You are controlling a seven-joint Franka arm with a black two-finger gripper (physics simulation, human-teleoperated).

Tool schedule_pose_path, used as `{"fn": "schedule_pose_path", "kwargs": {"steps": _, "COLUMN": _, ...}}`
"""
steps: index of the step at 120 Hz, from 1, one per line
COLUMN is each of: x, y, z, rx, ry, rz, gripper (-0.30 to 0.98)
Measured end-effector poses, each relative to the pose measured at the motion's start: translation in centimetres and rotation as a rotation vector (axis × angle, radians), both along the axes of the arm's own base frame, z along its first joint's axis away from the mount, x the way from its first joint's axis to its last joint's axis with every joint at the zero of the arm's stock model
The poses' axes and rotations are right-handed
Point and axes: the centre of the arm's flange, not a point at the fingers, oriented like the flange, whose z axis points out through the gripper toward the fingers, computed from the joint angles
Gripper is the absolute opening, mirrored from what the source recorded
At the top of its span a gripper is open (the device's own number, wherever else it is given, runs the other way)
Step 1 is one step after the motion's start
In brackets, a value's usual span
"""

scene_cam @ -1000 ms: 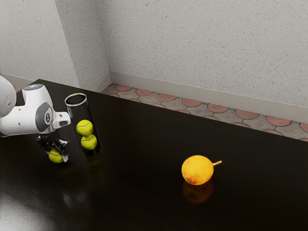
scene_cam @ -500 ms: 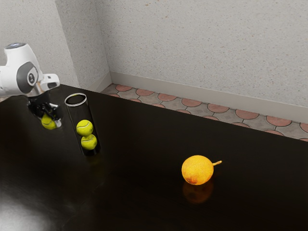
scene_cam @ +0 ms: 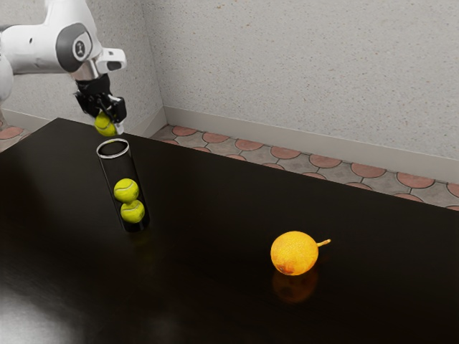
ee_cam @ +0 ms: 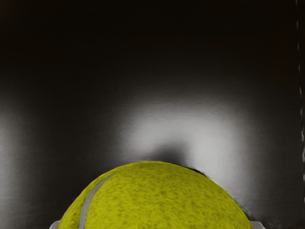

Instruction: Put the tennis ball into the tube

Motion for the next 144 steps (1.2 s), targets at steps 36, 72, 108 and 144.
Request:
{"fn": "schedule_pose_path", "kwargs": {"steps": 36, "x": -2.0, "y": -1.8, "z": 0.1, "rx": -0.04, "ry": 0.037, "rz": -0.003, "gripper": 0.35}}
{"fn": "schedule_pose_path", "kwargs": {"steps": 72, "x": -3.7, "y": -2.4, "z": -0.7, "rx": -0.06, "ry": 0.062, "rz": 0.015, "gripper": 0.35}}
{"fn": "schedule_pose_path", "kwargs": {"steps": 108, "x": -2.1, "y": -2.4, "z": -0.7, "rx": -0.042, "ry": 0.044, "rz": 0.028, "gripper": 0.42}}
{"fn": "schedule_pose_path", "kwargs": {"steps": 144, "x": -4.4, "y": -2.2, "z": 1.8, "rx": -0.08, "ry": 0.067, "rz": 0.042, "gripper": 0.61}}
